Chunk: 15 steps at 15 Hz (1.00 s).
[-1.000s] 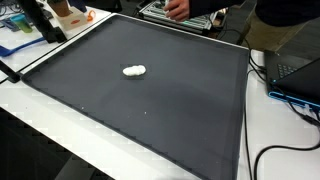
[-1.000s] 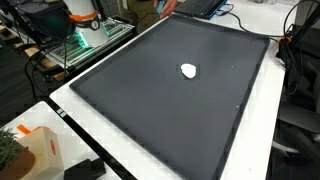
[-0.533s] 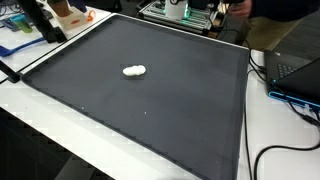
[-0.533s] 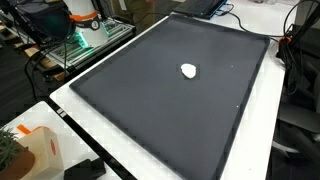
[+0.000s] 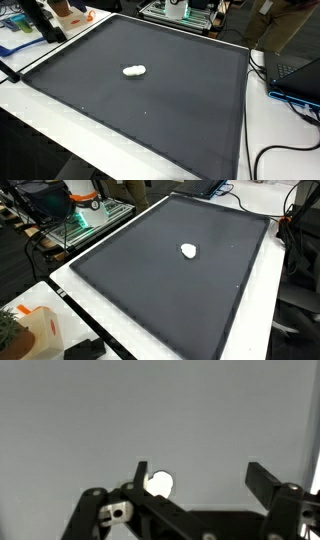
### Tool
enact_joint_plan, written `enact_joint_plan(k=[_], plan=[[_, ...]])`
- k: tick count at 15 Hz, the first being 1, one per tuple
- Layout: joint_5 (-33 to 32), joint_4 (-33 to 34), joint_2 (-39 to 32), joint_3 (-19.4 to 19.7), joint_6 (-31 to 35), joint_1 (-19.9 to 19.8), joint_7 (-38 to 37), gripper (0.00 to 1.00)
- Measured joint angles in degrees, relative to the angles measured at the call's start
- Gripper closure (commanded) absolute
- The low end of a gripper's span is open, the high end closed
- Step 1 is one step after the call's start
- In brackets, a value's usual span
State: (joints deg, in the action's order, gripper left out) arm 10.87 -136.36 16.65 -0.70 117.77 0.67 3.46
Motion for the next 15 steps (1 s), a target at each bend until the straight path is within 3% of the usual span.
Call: enact_joint_plan(k=[6, 15], plan=[[-4.0, -19.7, 6.3, -1.6, 29.6, 0.5, 0.2, 0.0], [-3.7, -19.9, 6.0, -1.4, 33.4, 0.8, -0.6, 0.0]])
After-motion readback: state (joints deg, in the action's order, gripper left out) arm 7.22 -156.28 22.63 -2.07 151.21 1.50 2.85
